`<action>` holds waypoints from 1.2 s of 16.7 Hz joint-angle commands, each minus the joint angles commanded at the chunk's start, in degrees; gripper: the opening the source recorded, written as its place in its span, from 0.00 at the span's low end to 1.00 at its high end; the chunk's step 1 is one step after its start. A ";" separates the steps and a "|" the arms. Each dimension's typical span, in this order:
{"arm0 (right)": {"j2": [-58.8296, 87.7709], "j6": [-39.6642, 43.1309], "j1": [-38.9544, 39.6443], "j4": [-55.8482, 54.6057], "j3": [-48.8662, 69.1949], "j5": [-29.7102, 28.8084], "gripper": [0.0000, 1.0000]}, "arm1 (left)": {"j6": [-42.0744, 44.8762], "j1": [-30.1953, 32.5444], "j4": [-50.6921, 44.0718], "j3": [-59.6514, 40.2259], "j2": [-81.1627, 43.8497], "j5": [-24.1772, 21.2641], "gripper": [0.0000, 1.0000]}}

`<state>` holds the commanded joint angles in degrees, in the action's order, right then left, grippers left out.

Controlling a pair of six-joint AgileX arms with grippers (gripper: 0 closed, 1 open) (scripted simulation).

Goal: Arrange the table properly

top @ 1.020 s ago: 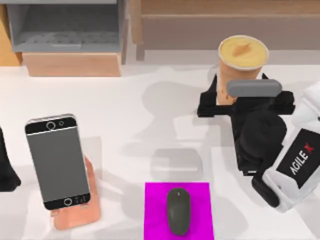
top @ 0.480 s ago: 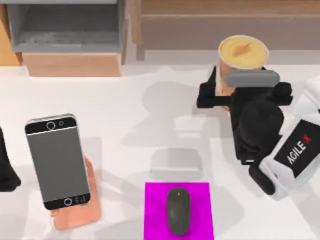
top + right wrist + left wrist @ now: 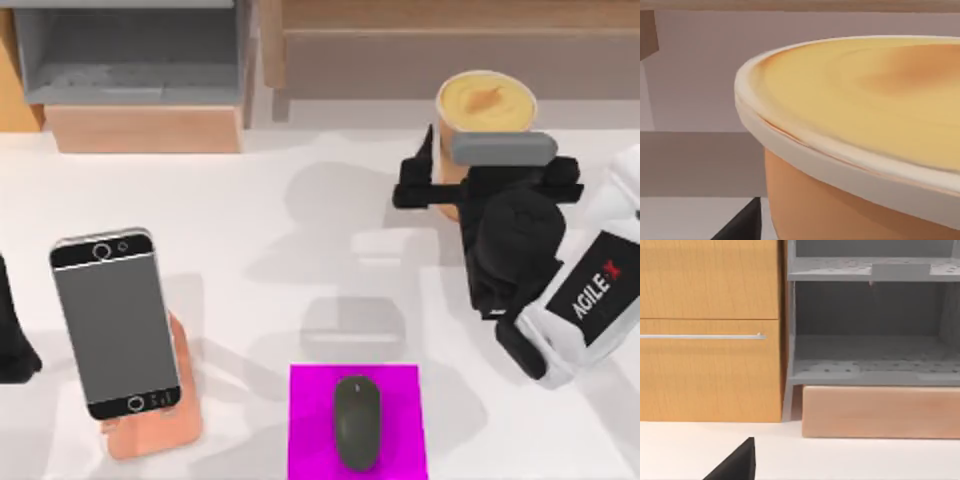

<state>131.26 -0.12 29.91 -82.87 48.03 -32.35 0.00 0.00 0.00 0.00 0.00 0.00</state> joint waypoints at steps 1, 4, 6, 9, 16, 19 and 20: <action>0.00 0.00 0.00 0.00 0.00 0.00 0.77 | 0.00 0.00 0.00 0.00 0.00 0.00 1.00; 0.00 0.00 0.00 0.00 0.00 0.00 0.55 | 0.00 0.00 0.00 0.00 0.00 0.00 1.00; 0.00 0.00 0.00 0.00 0.00 0.00 0.40 | 0.00 0.00 0.00 0.00 0.00 0.00 1.00; 0.00 0.00 0.00 0.00 0.00 0.00 0.17 | 0.00 0.00 0.00 0.00 0.00 0.00 1.00; 0.00 0.00 0.00 0.00 0.00 0.00 0.00 | 0.00 0.00 0.00 0.00 0.00 0.00 1.00; 0.00 0.00 0.00 0.00 0.00 0.00 0.00 | 0.00 0.00 0.00 0.00 0.00 0.00 1.00; -0.12 -0.08 0.11 0.00 -0.07 0.00 0.00 | 0.00 0.00 0.00 0.00 0.00 0.00 1.00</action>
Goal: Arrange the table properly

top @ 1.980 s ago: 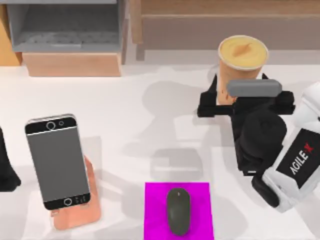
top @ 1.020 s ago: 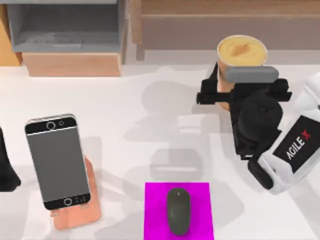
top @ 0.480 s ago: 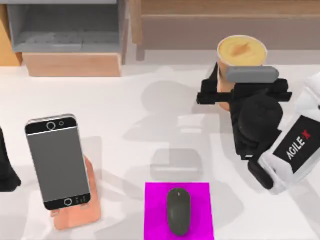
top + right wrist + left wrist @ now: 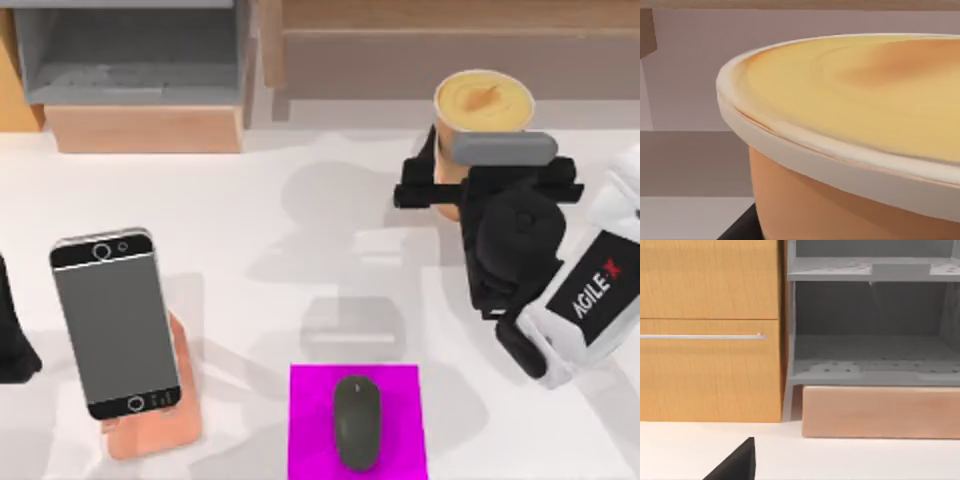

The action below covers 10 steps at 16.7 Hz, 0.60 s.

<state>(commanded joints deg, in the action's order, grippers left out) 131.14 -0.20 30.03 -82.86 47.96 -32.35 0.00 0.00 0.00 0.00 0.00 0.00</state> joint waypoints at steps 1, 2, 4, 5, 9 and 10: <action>-0.17 0.00 0.00 0.15 -0.03 0.01 0.00 | 0.00 0.00 0.00 0.00 0.00 0.00 1.00; -0.68 -0.01 -0.01 0.58 -0.11 0.02 0.00 | 0.00 0.00 0.00 0.00 0.00 0.00 1.00; -1.92 -0.02 0.00 1.65 -0.28 0.02 0.00 | 0.00 0.00 0.00 0.00 0.00 0.00 1.00; -2.27 -0.03 0.01 1.96 -0.32 0.02 0.00 | 0.00 0.00 0.00 0.00 0.00 0.00 1.00; -2.09 -0.11 0.00 1.88 -0.17 0.04 0.00 | 0.00 0.00 0.00 0.00 0.00 0.00 1.00; -2.66 -0.29 0.41 2.40 0.37 0.57 0.00 | 0.00 0.00 0.00 0.00 0.00 0.00 1.00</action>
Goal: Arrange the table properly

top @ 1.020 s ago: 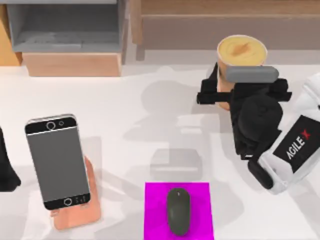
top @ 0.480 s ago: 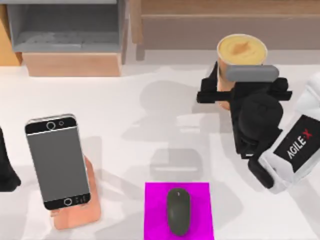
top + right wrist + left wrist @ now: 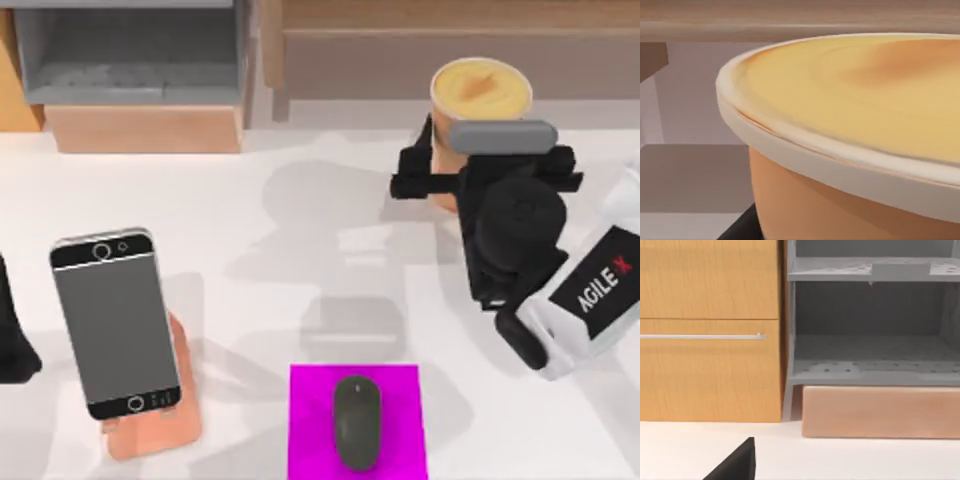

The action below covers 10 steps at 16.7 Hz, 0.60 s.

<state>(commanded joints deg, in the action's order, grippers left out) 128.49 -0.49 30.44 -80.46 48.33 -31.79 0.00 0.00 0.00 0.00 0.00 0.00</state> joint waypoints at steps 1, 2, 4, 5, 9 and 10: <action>-1.09 -0.28 0.63 1.10 0.98 1.08 0.00 | 0.00 0.00 0.00 0.00 0.00 0.00 1.00; -2.37 -0.59 1.33 2.79 2.10 2.69 0.00 | 0.00 0.00 0.00 0.00 0.00 0.00 1.00; -5.32 -0.97 2.30 7.90 4.36 7.18 0.00 | 0.00 0.00 0.00 0.00 0.00 0.00 1.00; -6.95 -0.94 2.40 11.26 5.44 9.63 0.00 | 0.00 0.00 0.00 0.00 0.00 0.00 1.00; -13.59 0.23 0.29 23.10 9.59 16.60 0.00 | 0.00 0.00 0.00 0.00 0.00 0.00 1.00; -14.96 0.56 -0.58 25.01 10.71 17.55 0.00 | 0.00 0.00 0.00 0.00 0.00 0.00 1.00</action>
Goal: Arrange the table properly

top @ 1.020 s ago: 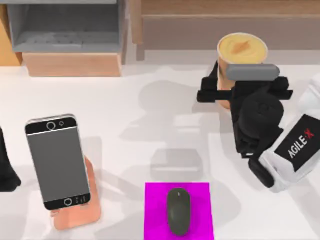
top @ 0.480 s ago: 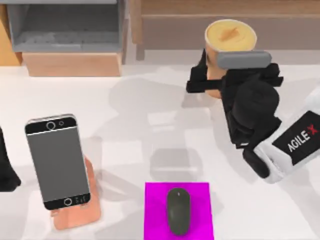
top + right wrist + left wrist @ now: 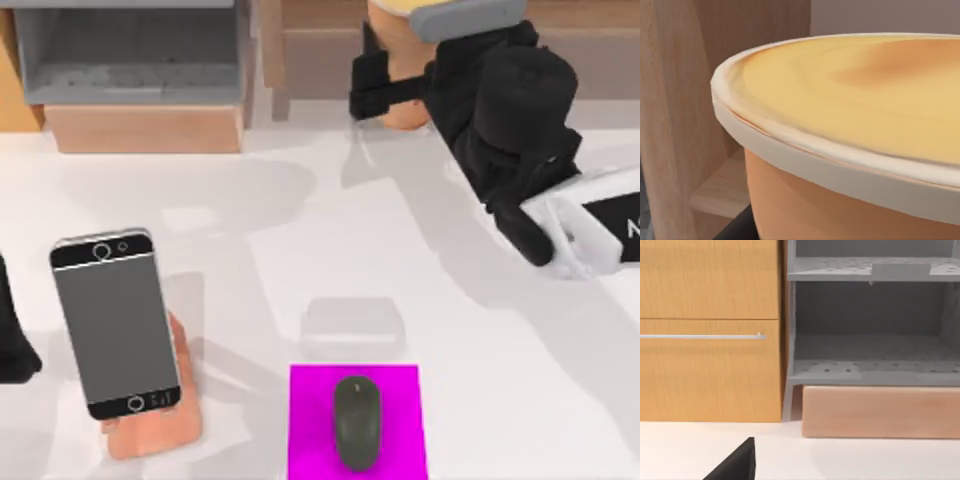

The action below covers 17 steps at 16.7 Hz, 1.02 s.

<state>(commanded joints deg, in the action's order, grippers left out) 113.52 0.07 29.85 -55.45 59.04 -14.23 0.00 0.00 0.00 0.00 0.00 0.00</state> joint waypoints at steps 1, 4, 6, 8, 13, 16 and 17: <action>-1.29 0.30 -0.84 1.68 1.16 0.92 0.00 | 0.00 0.00 0.00 0.00 0.00 0.00 1.00; -4.82 0.96 -4.60 6.38 4.73 3.25 0.00 | 0.00 0.00 0.00 0.00 0.00 0.00 1.00; -5.64 1.27 -7.64 8.90 6.74 4.18 0.00 | 0.00 0.00 0.00 0.00 0.00 0.00 1.00; -5.63 1.50 -10.89 11.21 8.23 4.84 0.00 | 0.00 0.00 0.00 0.00 0.00 0.00 1.00; -3.18 0.97 -22.84 14.86 13.33 7.53 0.00 | 0.00 0.00 0.00 0.00 0.00 0.00 1.00; -0.88 -0.24 -27.50 16.44 15.63 9.95 0.00 | 0.00 0.00 0.00 0.00 0.00 0.00 1.00; -0.42 -0.45 -27.99 16.70 15.82 10.35 0.00 | 0.00 0.00 0.00 0.00 0.00 0.00 1.00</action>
<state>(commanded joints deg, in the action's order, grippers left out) 113.10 -0.38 1.87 -38.76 74.86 -3.88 0.00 0.00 0.00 0.00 0.00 0.00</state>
